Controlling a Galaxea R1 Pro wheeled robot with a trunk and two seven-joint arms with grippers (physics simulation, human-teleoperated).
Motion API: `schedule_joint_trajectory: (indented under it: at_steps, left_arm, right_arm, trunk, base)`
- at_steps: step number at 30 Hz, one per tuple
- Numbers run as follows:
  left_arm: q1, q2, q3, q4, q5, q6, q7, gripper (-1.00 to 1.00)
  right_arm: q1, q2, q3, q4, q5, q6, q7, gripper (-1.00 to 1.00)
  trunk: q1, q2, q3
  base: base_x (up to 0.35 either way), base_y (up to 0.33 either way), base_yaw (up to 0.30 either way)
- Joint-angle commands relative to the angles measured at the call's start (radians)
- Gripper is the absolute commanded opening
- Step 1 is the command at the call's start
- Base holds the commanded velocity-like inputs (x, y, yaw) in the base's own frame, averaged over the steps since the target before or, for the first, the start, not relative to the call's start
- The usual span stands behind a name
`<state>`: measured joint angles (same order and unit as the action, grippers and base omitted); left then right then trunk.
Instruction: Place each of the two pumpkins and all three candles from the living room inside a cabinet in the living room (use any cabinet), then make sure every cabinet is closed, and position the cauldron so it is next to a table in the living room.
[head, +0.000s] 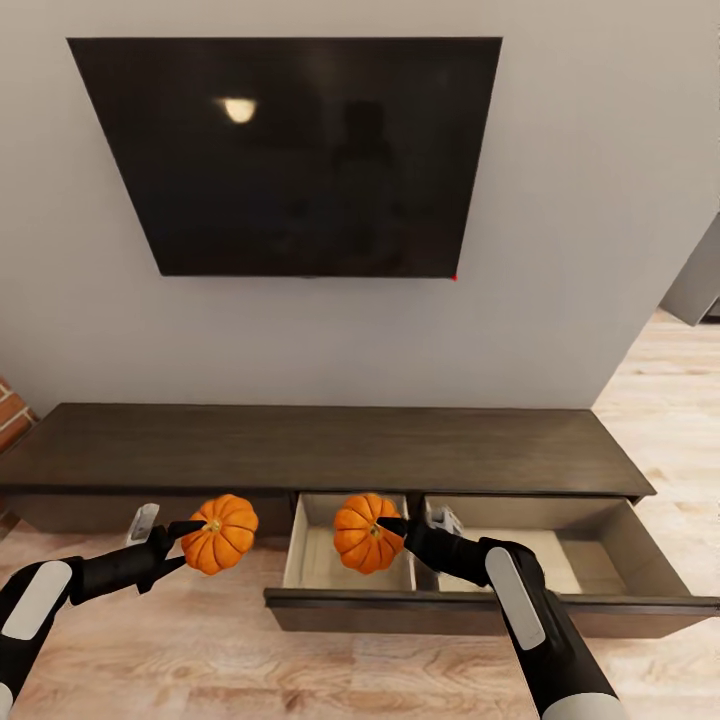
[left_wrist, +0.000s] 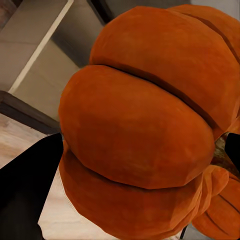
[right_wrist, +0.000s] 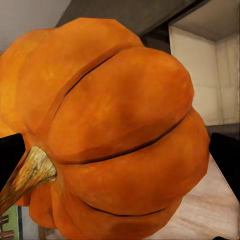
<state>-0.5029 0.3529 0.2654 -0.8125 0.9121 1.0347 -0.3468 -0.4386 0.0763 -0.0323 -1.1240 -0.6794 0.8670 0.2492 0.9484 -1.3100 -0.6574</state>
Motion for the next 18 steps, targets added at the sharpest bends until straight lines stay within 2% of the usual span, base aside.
schedule_joint_trajectory:
  at_steps: [1,10,18]
  left_arm:
    - [0.000,0.000,0.000,0.000,0.014,0.002,0.000,-1.00]
    - [0.000,-0.001,0.000,0.000,0.014,0.002,0.000,-1.00]
    - [0.000,0.000,0.000,0.000,0.014,0.002,0.000,-1.00]
  right_arm:
    - [0.000,0.000,0.000,0.000,-0.012,0.001,0.001,-1.00]
    - [0.000,0.000,0.000,0.000,-0.012,0.001,0.001,-1.00]
    - [0.000,0.000,0.000,0.000,-0.012,0.001,0.001,-1.00]
  trunk:
    - [0.000,0.000,0.000]
    - [0.000,0.000,0.000]
    - [0.000,0.000,0.000]
  base:
    - [0.169,-0.274,0.000]
    - [0.154,-0.278,0.000]
    - [0.034,-0.307,0.000]
